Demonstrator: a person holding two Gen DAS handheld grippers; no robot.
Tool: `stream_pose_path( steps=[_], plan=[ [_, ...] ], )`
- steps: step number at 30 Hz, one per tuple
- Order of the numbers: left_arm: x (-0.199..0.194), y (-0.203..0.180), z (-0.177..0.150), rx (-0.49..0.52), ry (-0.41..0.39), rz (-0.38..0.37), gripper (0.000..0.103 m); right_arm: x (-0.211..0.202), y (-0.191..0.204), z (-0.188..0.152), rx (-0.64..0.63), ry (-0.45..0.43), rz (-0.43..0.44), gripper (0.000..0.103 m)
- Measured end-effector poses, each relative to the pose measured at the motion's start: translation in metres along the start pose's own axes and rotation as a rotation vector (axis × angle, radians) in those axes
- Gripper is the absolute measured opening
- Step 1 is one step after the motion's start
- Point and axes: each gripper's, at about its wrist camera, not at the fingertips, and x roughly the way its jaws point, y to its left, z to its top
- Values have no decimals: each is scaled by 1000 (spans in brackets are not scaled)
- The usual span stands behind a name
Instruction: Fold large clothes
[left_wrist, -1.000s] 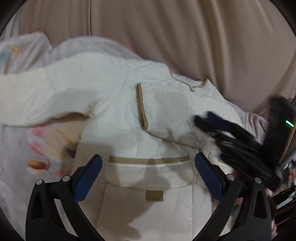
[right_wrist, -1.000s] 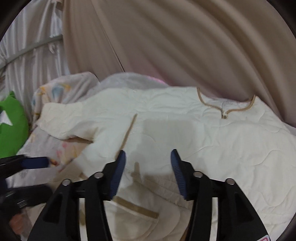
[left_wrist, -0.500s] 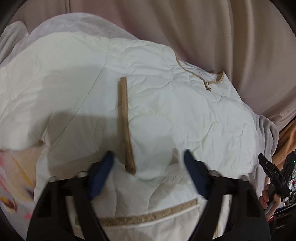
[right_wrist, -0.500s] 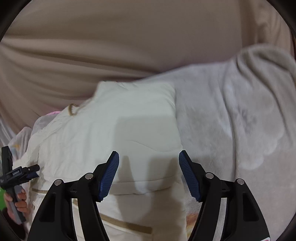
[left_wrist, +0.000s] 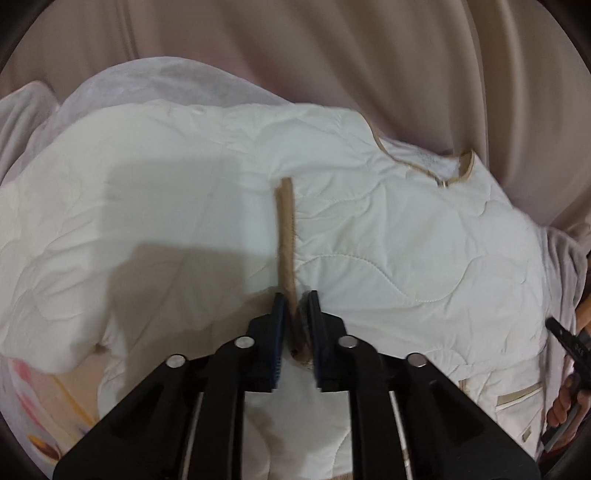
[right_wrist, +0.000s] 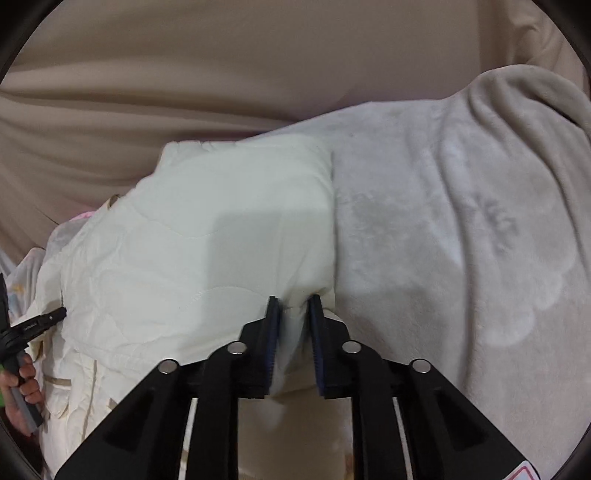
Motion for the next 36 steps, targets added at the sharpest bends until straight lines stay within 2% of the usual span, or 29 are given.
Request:
stream_pose_path(
  steps=[1,2,4,6,8,9,13,14,15,16,17,19,21,22,24,27,30,32,34,35,36],
  plan=[
    [-11,5,-2,-13,-22,3,43,-17,1,-3,-9,-17,10,32],
    [-27,12,-7,-26,-49,0,50,-31,1,-7,-22,-30,27,36],
    [-62,26,-25,-21,-80,-26,79,-67,0,-25,-73,-40,57,55],
    [-94,44,-51,-15,-63,-38,91,-99,-11,-55,-127,-2,65,65],
    [-112,62,-83,-38,-16,-42,92,-117,-17,-90,-160,64,65,68],
    [-117,73,-102,-62,32,-55,92,-124,-21,-109,-168,91,61,68],
    [-119,102,-165,-173,192,-131,88,-140,-32,-160,-156,154,73,68],
    [-123,101,-175,-169,183,-145,88,-141,-30,-169,-148,161,87,68],
    [-131,94,-181,-128,164,-126,81,-141,-30,-174,-143,172,101,68],
    [-133,86,-184,-88,169,-128,68,-141,-28,-180,-138,188,112,59],
    [-133,79,-186,-68,178,-137,63,-139,-25,-184,-139,200,103,50],
    [-136,69,-189,-41,180,-116,36,-143,-19,-188,-159,176,77,8],
    [-147,67,-194,-5,174,-94,21,-160,-19,-186,-114,138,102,6],
    [-157,64,-196,13,164,-92,17,-172,-20,-185,-103,116,118,6],
    [-179,65,-205,33,171,-112,16,-199,-19,-188,-106,84,139,5],
    [-216,67,-228,75,192,-134,16,-241,-20,-210,-138,95,143,5],
    [-238,74,-259,102,250,-151,18,-270,-30,-246,-170,159,108,5],
    [-243,83,-281,80,303,-154,20,-276,-40,-273,-182,230,81,6],
    [-245,88,-289,46,294,-119,25,-274,-45,-296,-208,308,54,8],
    [-248,90,-289,30,274,-105,24,-274,-46,-299,-229,313,35,9],
    [-254,92,-283,5,245,-96,23,-277,-46,-297,-245,302,16,15]
  ],
)
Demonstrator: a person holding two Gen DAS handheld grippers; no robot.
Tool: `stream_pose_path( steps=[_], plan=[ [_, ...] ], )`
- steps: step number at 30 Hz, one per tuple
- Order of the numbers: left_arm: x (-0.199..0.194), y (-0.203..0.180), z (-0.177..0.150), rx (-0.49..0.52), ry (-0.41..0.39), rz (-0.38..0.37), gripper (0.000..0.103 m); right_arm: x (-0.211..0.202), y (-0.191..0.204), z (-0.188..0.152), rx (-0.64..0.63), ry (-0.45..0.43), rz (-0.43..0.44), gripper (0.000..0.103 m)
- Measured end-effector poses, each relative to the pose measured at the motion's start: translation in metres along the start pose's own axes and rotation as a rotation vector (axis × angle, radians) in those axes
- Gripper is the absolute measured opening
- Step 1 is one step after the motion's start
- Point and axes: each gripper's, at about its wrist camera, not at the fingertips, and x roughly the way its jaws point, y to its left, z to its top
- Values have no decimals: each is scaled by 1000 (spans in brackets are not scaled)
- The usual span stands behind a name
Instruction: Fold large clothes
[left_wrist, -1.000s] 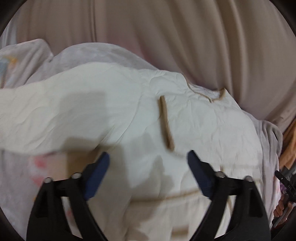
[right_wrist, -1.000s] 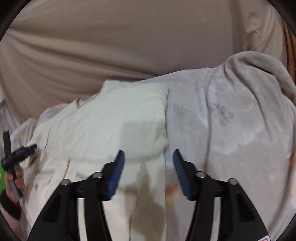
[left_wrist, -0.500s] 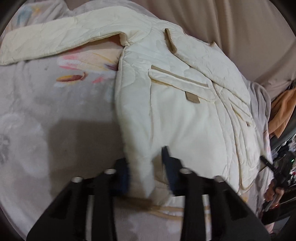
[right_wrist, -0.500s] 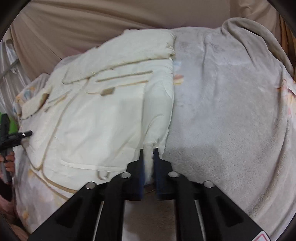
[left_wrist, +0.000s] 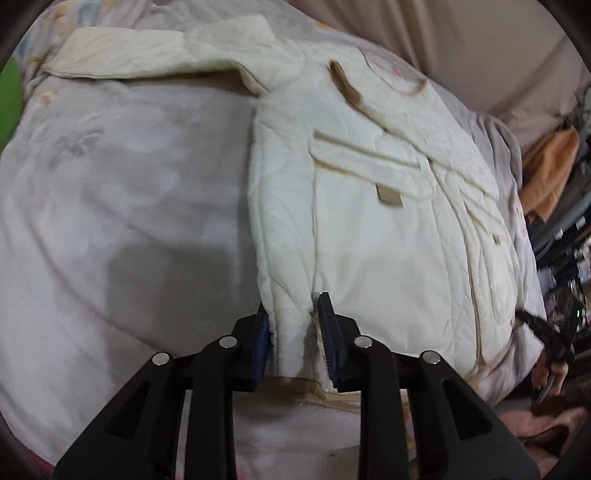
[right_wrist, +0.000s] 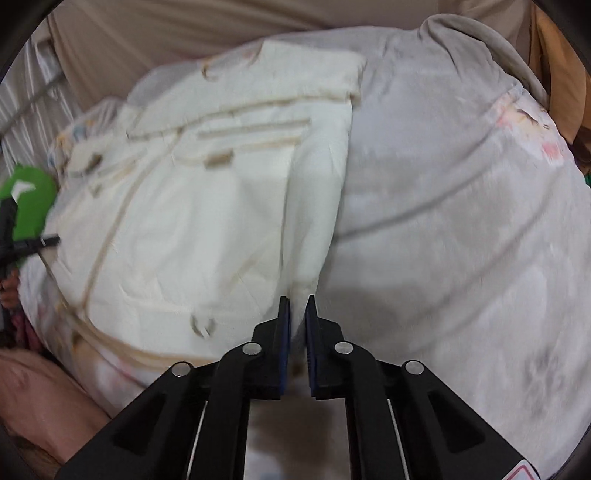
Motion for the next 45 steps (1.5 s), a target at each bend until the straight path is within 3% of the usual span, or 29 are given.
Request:
stream_pose_path(
  steps=[3,5,6,7,9,11,12,13,15,16,18,22,26,29,31,33,34,36,38,39,40,41,42,43,45],
  plan=[
    [-34,-4,26,-39,-132,-34,28,-24,-1,20,-15,-99,-40,23],
    [-56,-15,47,-2,-238,-38,50,-43,-2,45,-20,-216,-60,40],
    [-63,-23,57,22,-286,-46,67,-49,-4,59,-12,-275,-61,58],
    [-65,-36,75,55,-333,-67,73,-52,-6,72,-8,-328,-48,66],
    [-52,-57,101,97,-343,-97,73,-45,-11,107,7,-396,3,66],
    [-20,-76,136,123,-307,-136,73,-23,-18,144,75,-409,26,66],
    [-4,-83,147,125,-289,-134,72,-11,-17,157,105,-403,25,59],
    [18,-92,162,133,-263,-120,67,2,-14,172,121,-385,36,39],
    [51,-108,180,163,-220,-97,60,33,-3,201,126,-321,76,12],
    [70,-122,191,194,-204,-84,58,45,5,215,117,-302,88,7],
    [89,-136,195,247,-201,-74,58,66,29,233,64,-283,89,5],
    [137,-156,211,321,-224,53,59,109,63,256,-26,-236,82,5],
    [175,-129,212,299,-141,121,59,147,40,249,-22,-164,-40,1],
    [166,-100,207,267,-135,66,55,140,-1,239,74,-162,-19,0],
    [148,-87,214,208,-137,5,59,122,-18,239,120,-186,-17,1],
    [136,-76,229,117,-158,-47,72,105,-25,249,133,-244,-57,18],
    [132,-70,239,69,-176,-66,82,99,-26,256,133,-276,-85,38],
    [138,-64,258,14,-185,-72,88,97,-32,276,151,-330,-114,66],
    [160,-57,270,-34,-116,-71,82,114,-42,296,189,-295,-77,68],
    [169,-55,272,-58,-84,-78,64,127,-50,305,216,-263,-59,68],
    [179,-55,273,-70,-43,-90,45,139,-56,310,240,-230,-52,60],
    [181,-57,272,-61,-33,-88,37,154,-59,314,250,-191,-41,48],
    [178,-59,271,-44,-43,-94,16,165,-58,316,245,-150,-42,12],
    [171,-62,269,-27,-56,-99,12,162,-57,314,246,-178,-51,6],
    [153,-66,265,9,-108,-95,12,139,-56,301,238,-297,-26,4]
  ],
)
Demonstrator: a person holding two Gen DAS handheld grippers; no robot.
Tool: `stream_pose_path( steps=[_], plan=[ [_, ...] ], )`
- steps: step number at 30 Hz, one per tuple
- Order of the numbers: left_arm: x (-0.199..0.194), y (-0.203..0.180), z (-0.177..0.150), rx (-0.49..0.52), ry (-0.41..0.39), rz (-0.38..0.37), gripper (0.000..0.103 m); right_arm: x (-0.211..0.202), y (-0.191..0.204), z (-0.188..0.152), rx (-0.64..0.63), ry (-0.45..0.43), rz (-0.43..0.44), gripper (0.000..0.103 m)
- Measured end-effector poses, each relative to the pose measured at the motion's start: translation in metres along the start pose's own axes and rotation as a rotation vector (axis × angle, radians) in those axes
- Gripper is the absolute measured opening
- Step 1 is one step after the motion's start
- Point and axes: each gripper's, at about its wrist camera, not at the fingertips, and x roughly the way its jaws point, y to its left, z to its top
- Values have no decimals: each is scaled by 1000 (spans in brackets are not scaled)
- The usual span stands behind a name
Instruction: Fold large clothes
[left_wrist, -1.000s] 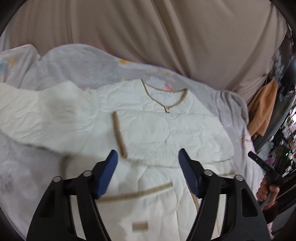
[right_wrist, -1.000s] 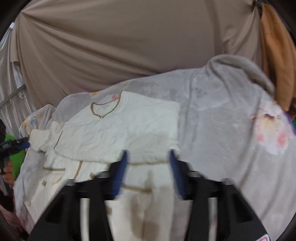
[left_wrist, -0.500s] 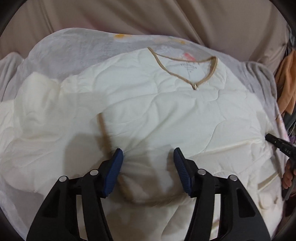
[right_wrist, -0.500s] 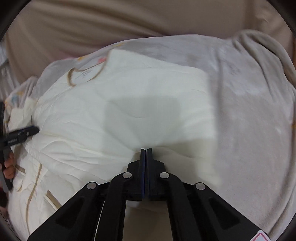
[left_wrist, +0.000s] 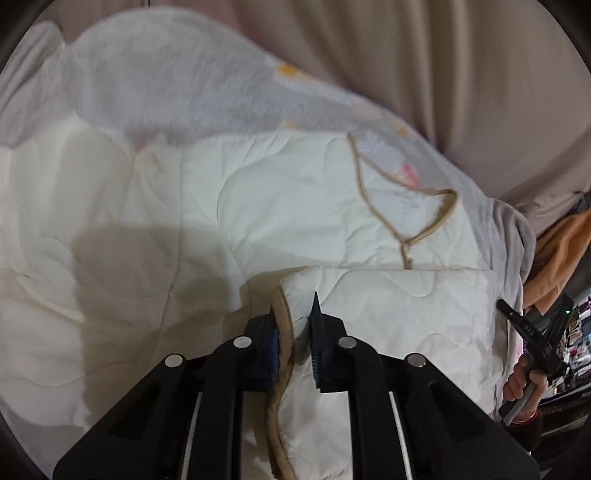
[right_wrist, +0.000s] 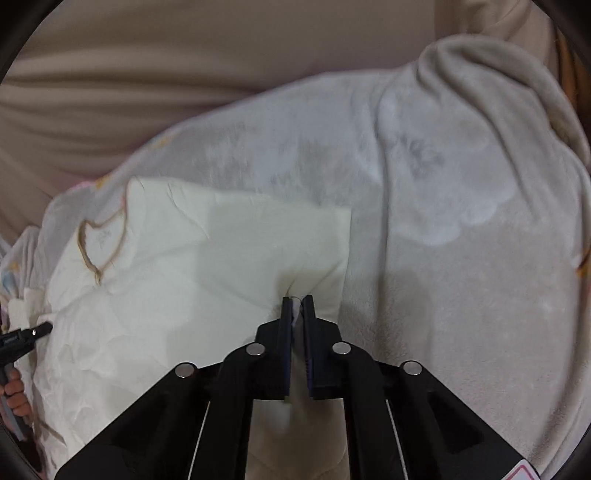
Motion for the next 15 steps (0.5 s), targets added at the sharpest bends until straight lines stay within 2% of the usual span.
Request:
stream_pose_path(
  steps=[2,5,8,9,11,12,13,15],
  plan=[
    [1,-2,-2,36,3,38,12,-7,-11,-5,30,-22,12,3],
    [33,0,-10,73,70,113,14,34,-20,-20,0,141,-61,3],
    [18,-6,-10,81,21,145,15,10,-6,-20,-53,59,-140,8],
    [5,-10,-10,83,-13,150,15,-9,1,-19,-69,-2,-148,13],
    [-25,-25,-9,112,-88,150,18,-36,18,-21,-113,-51,-99,16],
    [-38,-35,-10,132,-125,149,22,-45,29,-24,-142,-52,-45,16],
    [-50,-46,-11,153,-166,141,28,-49,42,-29,-172,-38,9,16],
    [-59,-66,-18,194,-197,101,33,-50,66,-51,-241,29,120,16]
  ],
)
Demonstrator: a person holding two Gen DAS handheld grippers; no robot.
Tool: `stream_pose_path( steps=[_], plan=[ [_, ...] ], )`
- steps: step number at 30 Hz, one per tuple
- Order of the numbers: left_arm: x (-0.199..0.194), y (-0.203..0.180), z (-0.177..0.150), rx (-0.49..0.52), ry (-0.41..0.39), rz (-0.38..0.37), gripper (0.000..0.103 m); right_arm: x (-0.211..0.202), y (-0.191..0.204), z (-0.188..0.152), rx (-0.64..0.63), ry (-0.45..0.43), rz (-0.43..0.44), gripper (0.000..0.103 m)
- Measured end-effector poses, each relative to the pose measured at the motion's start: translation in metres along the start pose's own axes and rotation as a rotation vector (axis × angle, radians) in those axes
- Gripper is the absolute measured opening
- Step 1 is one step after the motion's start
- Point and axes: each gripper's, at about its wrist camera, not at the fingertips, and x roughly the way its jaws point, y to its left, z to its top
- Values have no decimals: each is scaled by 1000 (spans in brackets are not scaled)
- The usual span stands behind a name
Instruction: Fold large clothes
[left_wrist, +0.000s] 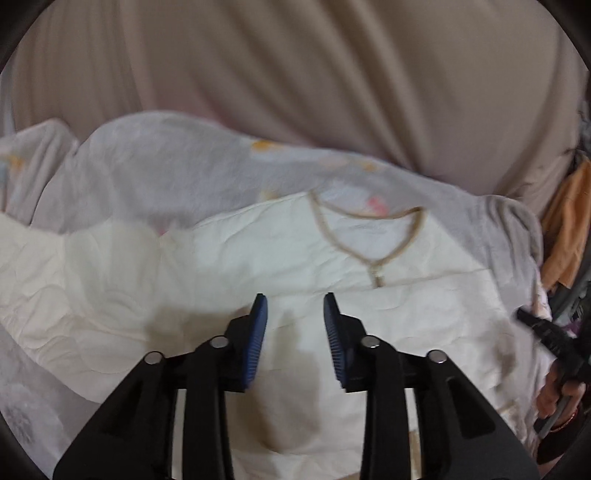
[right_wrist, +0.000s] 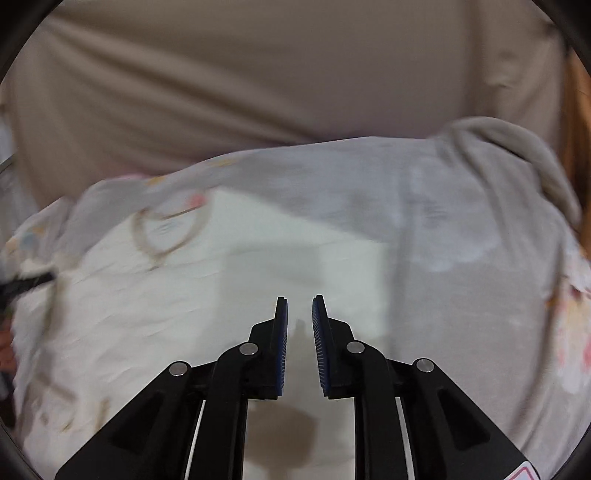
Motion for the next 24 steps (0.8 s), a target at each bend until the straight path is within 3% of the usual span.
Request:
stream_pose_path(
  steps=[3,6,8,11,13,16,21,24],
  plan=[
    [25,-36,-19,123,100,-39,34,30,31,-23,-70,121,68,16],
    [73,-40,-55,216,255,29,34,44,33,-45,-121,166,21,14],
    [78,-32,-66,235,236,23,34,36,18,-45,-79,183,37,12],
    [66,-30,-50,230,235,62,32,22,2,-37,-66,190,-27,12],
    [54,-38,-29,221,189,27,32,12,-8,-18,-70,145,-77,13],
    [53,-72,7,246,130,-36,34,13,-23,21,-26,72,-59,13],
    [123,-141,54,216,210,-221,35,77,-46,84,107,70,-10,5],
    [175,-164,61,215,237,-166,34,121,-53,93,144,107,-22,5]
  ],
)
